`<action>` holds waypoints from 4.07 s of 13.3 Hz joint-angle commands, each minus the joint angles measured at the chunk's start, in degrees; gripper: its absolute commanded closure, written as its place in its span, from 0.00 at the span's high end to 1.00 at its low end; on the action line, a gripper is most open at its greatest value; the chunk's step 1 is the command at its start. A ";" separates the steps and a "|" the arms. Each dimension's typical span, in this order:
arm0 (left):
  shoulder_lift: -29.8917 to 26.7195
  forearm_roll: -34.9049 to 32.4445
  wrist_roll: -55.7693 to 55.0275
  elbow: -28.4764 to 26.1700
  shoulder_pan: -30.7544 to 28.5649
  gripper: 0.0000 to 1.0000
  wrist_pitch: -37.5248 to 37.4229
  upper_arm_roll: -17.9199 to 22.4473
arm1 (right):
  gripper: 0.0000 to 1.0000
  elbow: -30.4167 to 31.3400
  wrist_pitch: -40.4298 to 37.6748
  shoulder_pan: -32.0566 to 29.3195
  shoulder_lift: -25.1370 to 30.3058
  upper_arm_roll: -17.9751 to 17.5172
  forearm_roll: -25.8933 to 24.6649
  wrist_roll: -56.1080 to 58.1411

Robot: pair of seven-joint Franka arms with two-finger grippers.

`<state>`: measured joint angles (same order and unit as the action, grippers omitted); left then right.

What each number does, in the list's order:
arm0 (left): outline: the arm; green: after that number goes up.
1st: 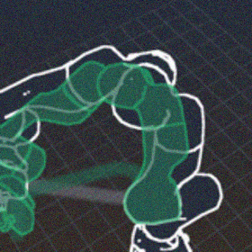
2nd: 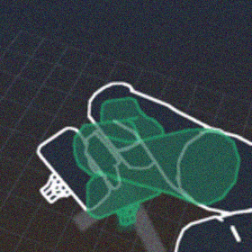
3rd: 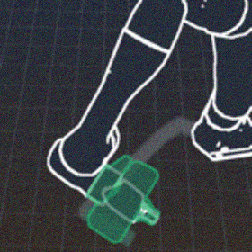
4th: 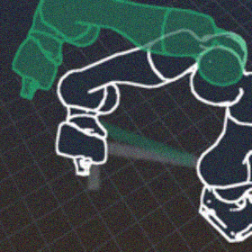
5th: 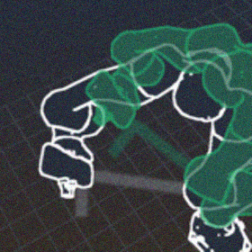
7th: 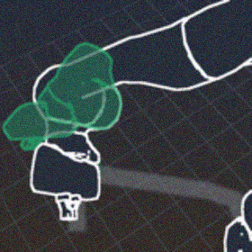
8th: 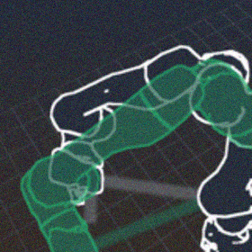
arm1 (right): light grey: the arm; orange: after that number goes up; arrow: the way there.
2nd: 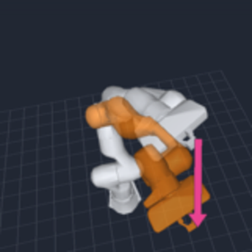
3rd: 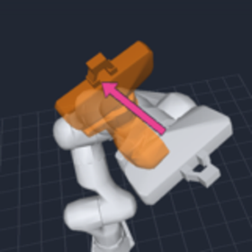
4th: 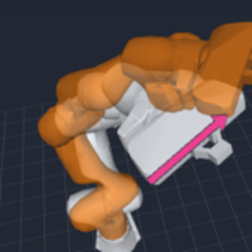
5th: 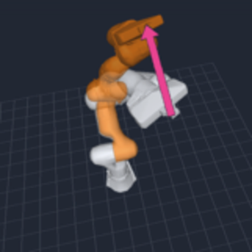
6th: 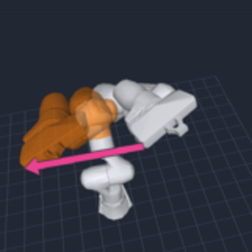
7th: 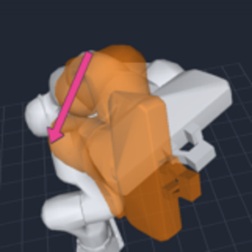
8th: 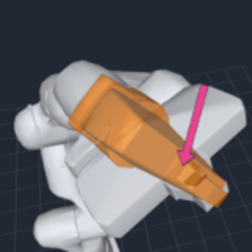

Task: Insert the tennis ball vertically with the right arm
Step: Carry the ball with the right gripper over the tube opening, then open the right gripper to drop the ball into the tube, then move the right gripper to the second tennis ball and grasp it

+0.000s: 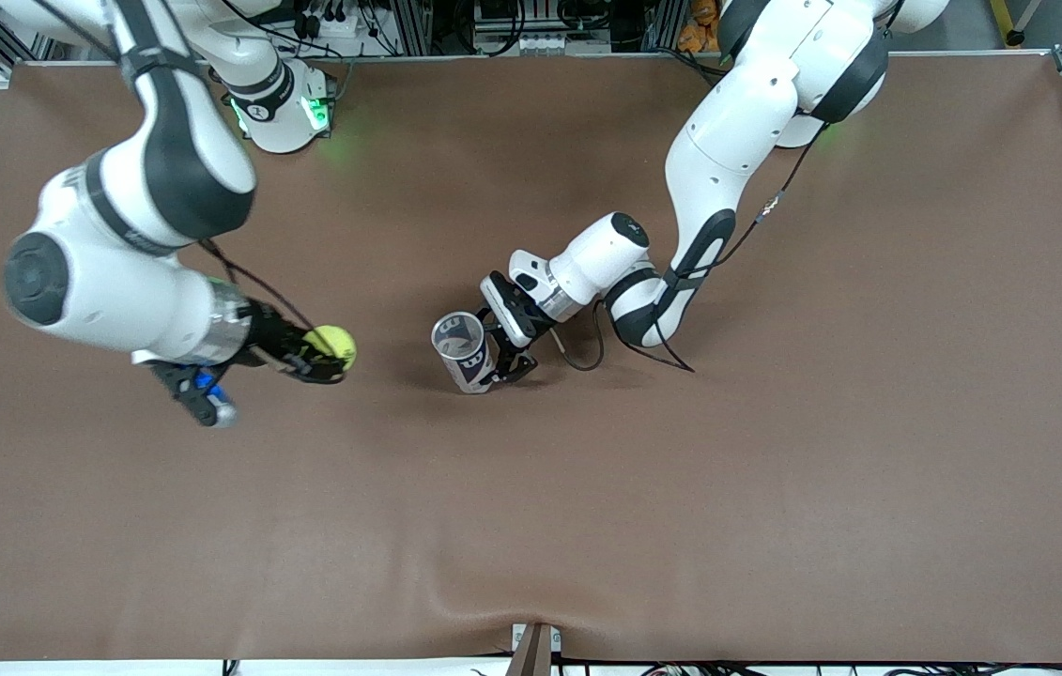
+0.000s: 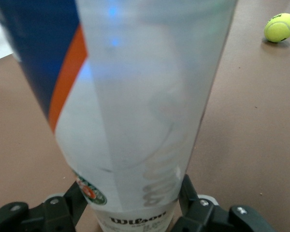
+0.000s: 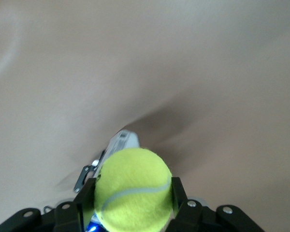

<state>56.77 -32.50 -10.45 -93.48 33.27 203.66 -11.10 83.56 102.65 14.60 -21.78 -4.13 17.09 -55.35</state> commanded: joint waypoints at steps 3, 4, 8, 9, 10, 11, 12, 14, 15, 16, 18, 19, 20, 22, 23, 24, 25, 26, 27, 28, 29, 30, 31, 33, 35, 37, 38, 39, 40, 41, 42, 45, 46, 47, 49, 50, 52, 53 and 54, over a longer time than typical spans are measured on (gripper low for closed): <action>-1.40 -1.16 0.07 -1.44 -0.75 0.78 0.25 -0.42 | 0.00 -2.27 3.61 6.66 -2.73 0.08 0.92 -9.94; -1.40 -1.16 0.07 -1.44 -0.75 0.78 0.25 -0.42 | 0.00 -2.27 4.48 8.06 -3.26 0.08 0.84 -11.08; -1.40 -1.16 0.07 -1.44 -0.75 0.78 0.25 -0.42 | 0.00 -2.09 7.83 10.98 -5.55 0.17 0.31 -15.05; -1.40 -1.16 0.07 -1.44 -0.75 0.78 0.25 -0.42 | 0.04 -2.00 7.83 11.50 -5.81 0.17 0.14 -15.05; -1.40 -1.16 0.07 -1.44 -0.75 0.78 0.25 -0.50 | 0.12 -1.65 7.83 11.85 -6.07 0.17 0.05 -15.05; -1.40 -1.16 0.07 -1.35 -0.75 0.78 0.25 -0.42 | 0.27 -1.30 7.57 11.86 -6.34 0.09 0.05 -15.13; -1.40 -1.16 0.07 -1.35 -0.75 0.78 0.25 -0.42 | 0.99 -1.12 7.39 11.86 -6.60 0.17 0.13 -15.31; -1.40 -1.16 0.07 -1.35 -0.66 0.78 0.25 -0.50 | 1.00 -1.47 6.95 11.68 -6.69 0.17 0.13 -15.14; -1.40 -1.16 0.07 -1.35 -0.75 0.78 0.25 -0.42 | 1.00 -1.65 6.95 11.68 -6.61 0.17 0.13 -15.14; -1.40 -1.16 0.07 -1.35 -0.66 0.78 0.25 -0.50 | 1.00 -1.74 6.86 11.16 -6.17 0.17 0.31 -14.96; -1.40 -1.16 0.07 -1.35 -0.75 0.78 0.25 -0.50 | 1.00 -4.01 2.15 9.41 -4.77 0.43 0.05 -14.26; -1.40 -1.16 0.07 -1.35 -0.66 0.78 0.25 -0.50 | 1.00 -5.76 -1.28 6.87 -4.59 0.61 -0.48 -12.60; -1.40 -1.16 0.07 -1.35 -0.66 0.78 0.25 -0.50 | 1.00 -6.30 -3.49 4.06 -4.41 0.61 -1.00 -8.24; -1.40 -1.16 0.07 -1.35 -0.66 0.78 0.25 -0.42 | 1.00 -6.05 -7.18 -1.91 -3.71 0.70 -2.32 4.31; -1.40 -1.16 0.07 -1.35 -0.66 0.78 0.25 -0.50 | 1.00 -5.61 -8.33 -5.34 -3.79 0.70 -3.63 9.68; -1.40 -1.16 0.07 -1.35 -0.75 0.78 0.25 -0.50 | 1.00 -4.82 -9.13 -8.16 -3.88 0.70 -5.56 13.91; -1.40 -1.16 0.07 -1.35 -0.75 0.78 0.25 -0.42 | 1.00 -3.07 -9.57 -11.23 -3.97 0.70 -8.71 18.22; -1.40 -1.16 0.07 -1.18 -0.66 0.78 0.25 -0.50 | 1.00 -2.01 -9.57 -13.70 -4.14 0.70 -11.53 23.66; -1.40 -1.16 0.07 -0.74 -0.75 0.78 0.25 -0.42 | 1.00 -0.61 -9.14 -16.24 -4.23 0.79 -13.47 30.24; -1.31 -1.16 0.07 -0.74 -0.75 0.78 0.25 -0.42 | 1.00 1.06 -8.35 -18.97 -4.41 1.05 -14.45 36.13; -1.31 -1.16 0.07 -0.74 -0.75 0.78 0.25 -0.42 | 1.00 3.51 -6.95 -20.56 -4.32 1.92 -14.72 40.19; -1.31 -1.16 0.07 -0.74 -0.75 0.78 0.25 -0.42 | 1.00 6.23 -5.46 -21.19 -4.23 3.76 -15.15 44.59; -1.31 -1.16 0.07 -0.74 -0.75 0.78 0.25 -0.42 | 1.00 8.70 -4.31 -21.02 -3.80 5.25 -15.42 47.94; -1.31 -1.16 0.07 -0.74 -0.75 0.78 0.25 -0.42 | 1.00 13.88 -1.85 -21.10 -2.83 8.16 -15.60 52.34; -1.31 -1.16 0.07 -0.74 -0.84 0.78 0.25 -0.42 | 1.00 22.30 5.68 -21.72 -1.08 10.71 -15.51 57.09; -1.31 -1.16 0.07 -0.74 -0.75 0.78 0.25 -0.42 | 1.00 28.39 11.07 -22.07 0.25 11.59 -15.51 59.21; -1.31 -1.16 0.07 -0.74 -0.75 0.78 0.25 -0.42 | 1.00 29.19 11.26 -22.24 0.25 11.95 -15.51 59.48; -1.31 -1.16 0.07 -0.82 -0.75 0.78 0.25 -0.50 | 1.00 29.98 11.34 -22.33 0.25 12.30 -15.51 59.48; -1.31 -1.16 0.07 -0.74 -0.84 0.78 0.25 -0.42 | 1.00 31.47 12.30 -22.68 0.25 12.65 -15.42 59.48; -1.40 -1.08 0.07 -0.74 -0.75 0.78 0.25 -0.42 | 1.00 33.22 14.14 -22.69 0.69 12.65 -15.42 59.57; -1.31 -1.08 0.07 -0.65 -0.84 0.78 0.25 -0.42 | 1.00 34.63 15.29 -22.69 0.86 12.65 -15.42 59.66; -1.31 -1.08 0.07 -0.74 -0.84 0.78 0.25 -0.50 | 1.00 39.73 23.71 -22.68 0.43 12.65 -15.42 59.66; -1.31 -1.16 0.07 -0.74 -0.84 0.78 0.25 -0.50 | 1.00 41.05 25.39 -22.69 0.43 12.74 -15.42 59.66; -1.31 -1.16 0.07 -0.74 -0.84 0.78 0.25 -0.50 | 0.62 41.33 25.49 -22.42 0.43 12.74 -15.42 59.66; -1.31 -1.16 0.07 -0.74 -1.01 0.78 0.16 -0.42 | 0.01 40.02 23.14 -22.16 0.78 12.65 -15.34 59.48; -1.40 -1.16 0.07 -0.74 -1.02 0.78 0.25 -0.42 | 0.00 37.49 20.16 -22.16 0.87 12.65 -14.99 58.96; -1.31 -1.16 0.07 -0.65 -1.02 0.78 0.25 -0.50 | 0.00 28.72 10.26 -21.20 0.60 12.56 -14.11 58.34; -1.31 -1.16 0.07 -0.74 -1.02 0.78 0.25 -0.50 | 0.00 22.84 4.20 -20.58 0.25 12.56 -12.97 57.12; -1.31 -1.16 0.07 -0.74 -1.02 0.78 0.25 -0.42 | 0.00 17.82 -1.17 -19.88 0.16 12.39 -10.61 55.28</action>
<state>56.74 -32.57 -10.44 -93.36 32.82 203.66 -11.23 110.91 111.02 -6.38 -21.84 8.69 3.90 2.76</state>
